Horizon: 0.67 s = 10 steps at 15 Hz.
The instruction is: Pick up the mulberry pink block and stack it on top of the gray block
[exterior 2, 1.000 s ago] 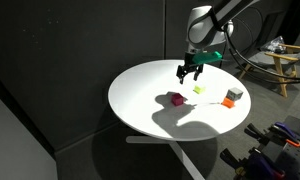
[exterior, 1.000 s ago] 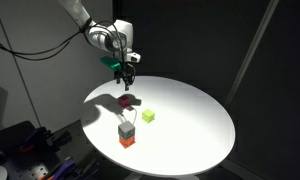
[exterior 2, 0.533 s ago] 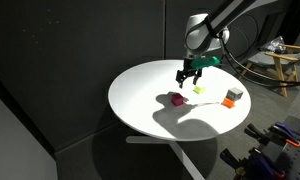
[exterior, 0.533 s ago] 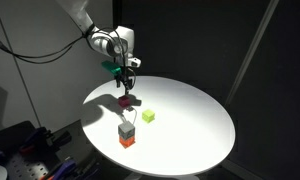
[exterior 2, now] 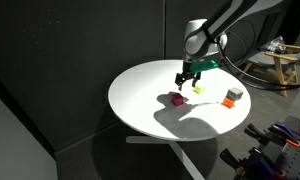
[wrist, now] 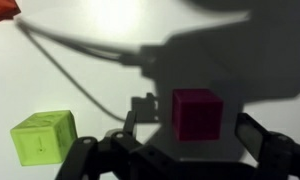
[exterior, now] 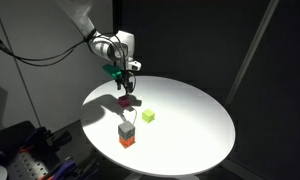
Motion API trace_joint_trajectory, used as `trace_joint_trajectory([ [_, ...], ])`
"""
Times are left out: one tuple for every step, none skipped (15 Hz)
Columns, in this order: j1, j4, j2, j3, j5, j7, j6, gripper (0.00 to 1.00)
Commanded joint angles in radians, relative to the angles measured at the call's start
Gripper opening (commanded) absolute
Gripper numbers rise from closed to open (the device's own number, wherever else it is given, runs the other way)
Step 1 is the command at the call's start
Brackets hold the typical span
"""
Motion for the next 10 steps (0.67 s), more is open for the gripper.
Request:
trace_joint_trajectory([
  [0.004,0.002,0.000,-0.005,0.003,-0.002,-0.003,1.00],
  [0.004,0.003,0.000,-0.005,0.003,-0.002,-0.003,1.00],
  [0.004,0.003,0.000,-0.005,0.003,-0.002,-0.003,1.00],
  [0.004,0.004,0.000,-0.005,0.003,-0.002,-0.003,1.00],
  [0.004,0.004,0.000,-0.005,0.003,-0.002,-0.003,1.00],
  [0.004,0.004,0.000,-0.005,0.003,-0.002,-0.003,1.00],
  [0.005,0.003,0.000,-0.004,0.003,-0.003,-0.005,1.00],
  [0.008,0.004,0.001,-0.006,-0.002,0.000,0.000,1.00],
  [0.010,0.006,0.002,-0.005,-0.002,0.000,0.002,1.00],
  [0.011,0.011,0.005,-0.005,-0.002,0.002,-0.004,1.00],
])
